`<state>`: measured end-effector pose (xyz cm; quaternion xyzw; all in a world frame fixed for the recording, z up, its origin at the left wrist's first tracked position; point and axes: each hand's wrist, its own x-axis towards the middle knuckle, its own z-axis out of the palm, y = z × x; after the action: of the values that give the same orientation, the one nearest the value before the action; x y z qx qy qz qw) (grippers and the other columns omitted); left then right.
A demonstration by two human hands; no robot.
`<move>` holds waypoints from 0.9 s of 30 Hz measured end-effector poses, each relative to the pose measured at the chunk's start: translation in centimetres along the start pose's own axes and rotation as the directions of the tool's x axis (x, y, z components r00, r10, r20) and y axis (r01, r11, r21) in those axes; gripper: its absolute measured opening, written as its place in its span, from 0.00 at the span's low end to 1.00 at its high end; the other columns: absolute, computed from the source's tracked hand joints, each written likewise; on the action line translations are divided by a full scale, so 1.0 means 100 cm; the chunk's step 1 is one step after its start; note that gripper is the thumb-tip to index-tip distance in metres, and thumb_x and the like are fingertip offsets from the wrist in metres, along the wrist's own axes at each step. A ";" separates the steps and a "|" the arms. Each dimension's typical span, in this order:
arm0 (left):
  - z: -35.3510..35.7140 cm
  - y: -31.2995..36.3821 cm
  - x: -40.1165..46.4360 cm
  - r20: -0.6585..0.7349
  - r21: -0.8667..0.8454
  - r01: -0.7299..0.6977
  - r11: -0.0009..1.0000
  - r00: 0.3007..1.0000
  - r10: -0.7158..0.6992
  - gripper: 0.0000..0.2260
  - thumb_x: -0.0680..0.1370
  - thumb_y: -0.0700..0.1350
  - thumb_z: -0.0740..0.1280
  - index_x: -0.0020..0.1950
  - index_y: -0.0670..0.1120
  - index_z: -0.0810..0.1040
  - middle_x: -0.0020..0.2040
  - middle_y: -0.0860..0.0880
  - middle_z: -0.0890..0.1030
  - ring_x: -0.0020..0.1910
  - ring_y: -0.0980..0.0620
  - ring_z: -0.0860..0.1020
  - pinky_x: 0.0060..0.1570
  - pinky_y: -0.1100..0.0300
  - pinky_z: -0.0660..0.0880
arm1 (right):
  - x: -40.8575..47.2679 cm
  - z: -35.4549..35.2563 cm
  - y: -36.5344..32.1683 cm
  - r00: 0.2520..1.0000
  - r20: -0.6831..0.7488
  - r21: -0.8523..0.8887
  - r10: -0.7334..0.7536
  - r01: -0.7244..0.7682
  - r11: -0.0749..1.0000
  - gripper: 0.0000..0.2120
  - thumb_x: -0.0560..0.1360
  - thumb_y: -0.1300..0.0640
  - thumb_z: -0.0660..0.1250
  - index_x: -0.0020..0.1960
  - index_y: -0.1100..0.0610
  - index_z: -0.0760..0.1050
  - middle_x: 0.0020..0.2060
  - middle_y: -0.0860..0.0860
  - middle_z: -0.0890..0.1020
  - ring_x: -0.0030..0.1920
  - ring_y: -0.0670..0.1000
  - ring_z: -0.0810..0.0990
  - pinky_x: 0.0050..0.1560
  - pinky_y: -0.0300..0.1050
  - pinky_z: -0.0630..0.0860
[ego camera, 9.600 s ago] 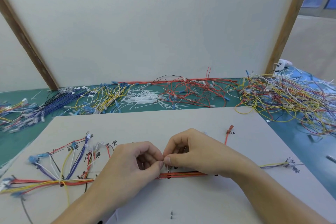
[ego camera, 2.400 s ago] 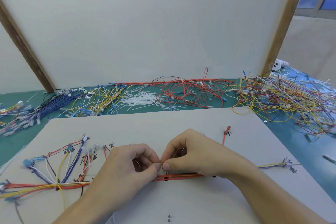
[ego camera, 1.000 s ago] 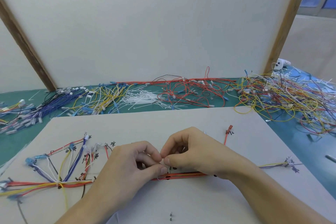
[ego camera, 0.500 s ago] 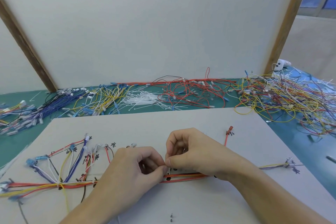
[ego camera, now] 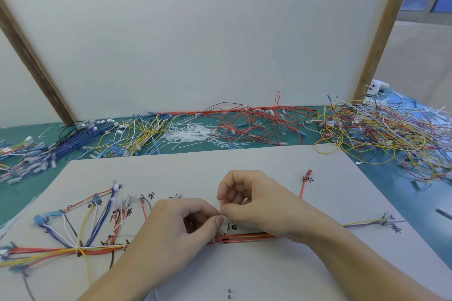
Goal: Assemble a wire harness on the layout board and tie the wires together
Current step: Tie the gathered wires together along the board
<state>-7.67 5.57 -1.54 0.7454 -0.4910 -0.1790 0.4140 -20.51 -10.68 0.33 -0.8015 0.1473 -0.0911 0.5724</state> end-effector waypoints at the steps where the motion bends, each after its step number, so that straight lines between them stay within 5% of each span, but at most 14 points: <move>1: 0.000 0.000 0.000 0.006 0.004 0.004 1.000 1.000 -0.004 0.06 0.77 0.48 0.74 0.43 0.60 0.86 0.32 0.58 0.83 0.27 0.62 0.74 0.29 0.74 0.65 | 0.000 0.001 0.000 1.000 -0.003 0.007 -0.006 0.006 1.000 0.10 0.75 0.66 0.69 0.48 0.51 0.79 0.39 0.49 0.82 0.35 0.46 0.74 0.37 0.41 0.73; 13: -0.001 -0.002 0.001 -0.020 -0.015 0.020 1.000 1.000 -0.021 0.04 0.77 0.50 0.75 0.42 0.58 0.86 0.32 0.57 0.83 0.27 0.61 0.73 0.28 0.73 0.65 | 0.002 -0.001 0.003 0.999 0.003 -0.207 0.046 -0.044 0.977 0.05 0.76 0.50 0.69 0.46 0.48 0.84 0.33 0.42 0.83 0.32 0.39 0.77 0.35 0.34 0.73; 17: -0.001 -0.002 0.002 -0.011 0.002 0.014 1.000 1.000 -0.014 0.04 0.77 0.51 0.74 0.42 0.56 0.86 0.31 0.57 0.82 0.27 0.60 0.72 0.28 0.72 0.64 | 0.002 0.002 0.005 0.998 -0.021 -0.203 0.051 -0.054 0.978 0.05 0.76 0.52 0.69 0.44 0.49 0.83 0.33 0.44 0.83 0.33 0.41 0.77 0.37 0.39 0.74; 27: -0.002 -0.002 0.005 0.012 -0.049 0.047 0.998 0.999 -0.047 0.06 0.77 0.49 0.75 0.40 0.53 0.86 0.29 0.56 0.80 0.27 0.60 0.70 0.29 0.70 0.64 | 0.004 0.006 0.004 0.997 -0.074 -0.175 0.037 -0.049 0.983 0.05 0.77 0.55 0.69 0.43 0.52 0.82 0.31 0.41 0.81 0.31 0.38 0.75 0.32 0.31 0.70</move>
<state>-7.21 5.25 -1.48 0.7454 -0.4709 -0.2045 0.4252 -19.99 -10.39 -0.29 -0.8420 0.1921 -0.0934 0.4954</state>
